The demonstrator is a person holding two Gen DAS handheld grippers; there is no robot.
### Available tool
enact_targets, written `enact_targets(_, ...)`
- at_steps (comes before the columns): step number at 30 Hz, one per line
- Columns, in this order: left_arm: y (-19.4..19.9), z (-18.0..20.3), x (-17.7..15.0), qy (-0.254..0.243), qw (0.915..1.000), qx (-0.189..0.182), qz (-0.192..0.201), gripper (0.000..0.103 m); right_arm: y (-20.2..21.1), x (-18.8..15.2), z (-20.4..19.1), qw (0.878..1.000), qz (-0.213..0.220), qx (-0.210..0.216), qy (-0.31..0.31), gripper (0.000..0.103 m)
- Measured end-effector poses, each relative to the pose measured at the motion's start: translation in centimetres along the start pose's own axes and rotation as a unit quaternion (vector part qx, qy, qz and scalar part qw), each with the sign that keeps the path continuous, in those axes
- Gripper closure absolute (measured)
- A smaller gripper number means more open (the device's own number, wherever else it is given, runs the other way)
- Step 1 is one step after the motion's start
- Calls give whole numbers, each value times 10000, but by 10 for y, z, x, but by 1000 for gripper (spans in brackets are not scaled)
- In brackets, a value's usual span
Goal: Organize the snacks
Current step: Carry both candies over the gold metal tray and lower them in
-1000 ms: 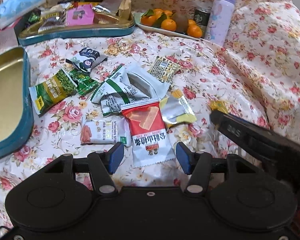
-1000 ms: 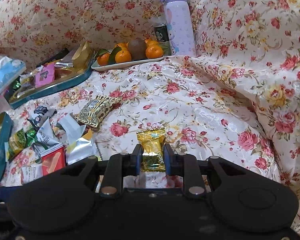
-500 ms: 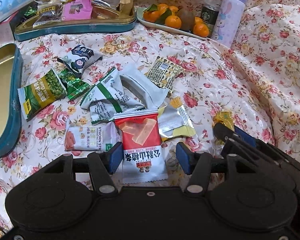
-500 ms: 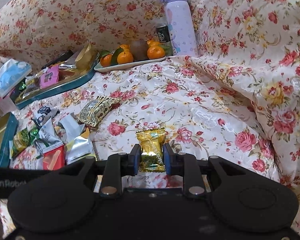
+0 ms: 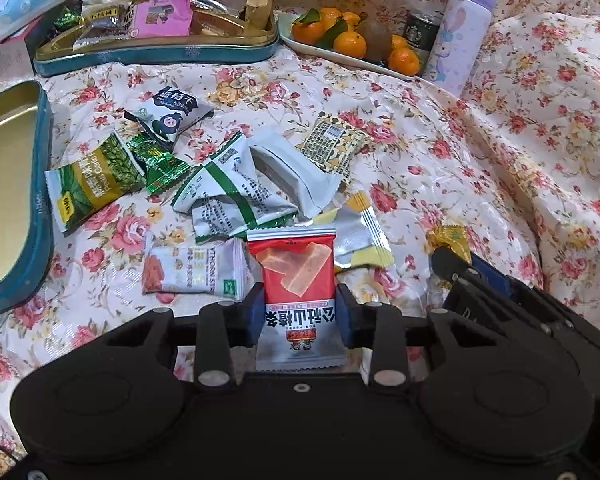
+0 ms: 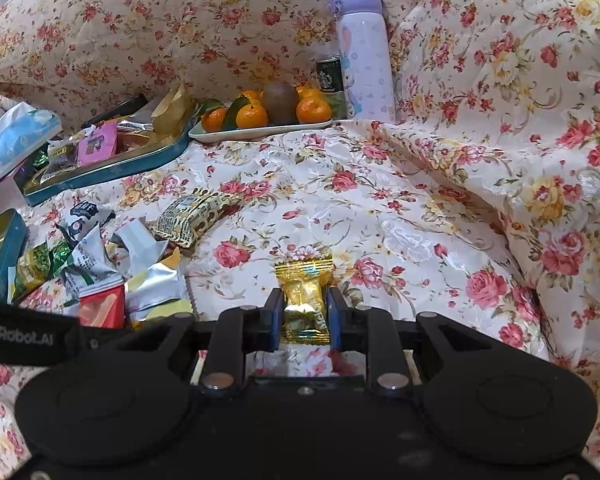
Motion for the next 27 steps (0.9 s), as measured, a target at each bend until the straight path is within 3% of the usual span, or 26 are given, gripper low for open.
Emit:
enact_targets(10,26,-17,-28,-143,9999,59,16,59,37,-18,-7,10000,2,-4,-11,80)
enact_targets(27,72,-92,-87,186,9994,299,-55,59,97,-82,-90,9925,-508,680,879,80)
Point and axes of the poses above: each gripper's, at about its wrist camera, not at the fingertips, and y roughly against the way its jaws point, z to its right, x to its top, the point moved 6 cm from there along -y, roughly the way its jaws point, and after that the axes turned 9 degrees about -z, right-handed, at the moved point
